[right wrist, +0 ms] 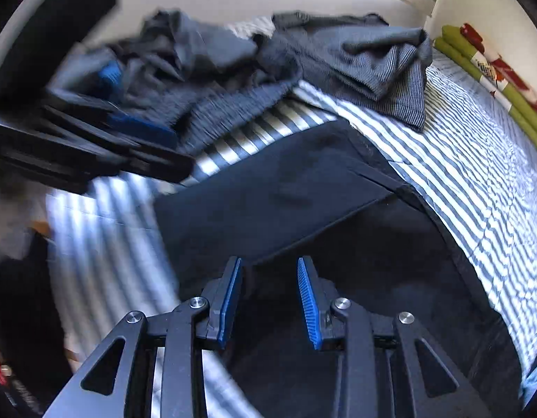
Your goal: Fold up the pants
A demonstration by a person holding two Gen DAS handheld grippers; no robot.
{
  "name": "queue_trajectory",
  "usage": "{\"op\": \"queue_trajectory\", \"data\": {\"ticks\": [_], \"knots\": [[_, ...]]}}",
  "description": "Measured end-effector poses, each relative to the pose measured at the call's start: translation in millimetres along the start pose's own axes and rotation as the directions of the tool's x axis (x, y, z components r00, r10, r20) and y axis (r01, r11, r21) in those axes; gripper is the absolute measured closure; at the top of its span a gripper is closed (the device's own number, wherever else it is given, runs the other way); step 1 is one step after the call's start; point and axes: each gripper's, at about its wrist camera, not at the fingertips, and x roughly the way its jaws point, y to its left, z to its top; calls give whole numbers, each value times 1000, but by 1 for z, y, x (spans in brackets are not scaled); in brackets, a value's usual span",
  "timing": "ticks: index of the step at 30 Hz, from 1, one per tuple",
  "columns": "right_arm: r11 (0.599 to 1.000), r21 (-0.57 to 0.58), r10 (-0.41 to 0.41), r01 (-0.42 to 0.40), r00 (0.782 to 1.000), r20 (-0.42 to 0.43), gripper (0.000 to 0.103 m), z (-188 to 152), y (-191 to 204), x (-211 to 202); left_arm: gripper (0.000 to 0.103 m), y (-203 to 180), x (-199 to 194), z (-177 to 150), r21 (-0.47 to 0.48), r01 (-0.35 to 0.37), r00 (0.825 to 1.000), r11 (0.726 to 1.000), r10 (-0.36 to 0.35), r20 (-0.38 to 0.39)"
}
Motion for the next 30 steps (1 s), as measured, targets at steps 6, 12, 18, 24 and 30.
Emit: {"op": "queue_trajectory", "data": {"ticks": [6,12,18,24,30], "knots": [[1000,10,-4,4,1000,21,68,5,-2,-16,43,11,-16,-6,-16,62,998,998,-61,28],[983,-185,-4,12,999,43,67,-1,54,-19,43,29,-25,-17,-50,85,996,995,-83,38],[995,13,103,-103,993,-51,66,6,12,8,43,47,-34,-32,-82,98,995,992,-95,41],[993,-110,35,-32,999,23,65,9,49,-11,43,58,-34,-36,-113,126,991,986,-120,56],[998,-3,65,-65,997,-52,64,4,11,13,43,56,-30,-40,-86,124,992,989,-121,35]]}}
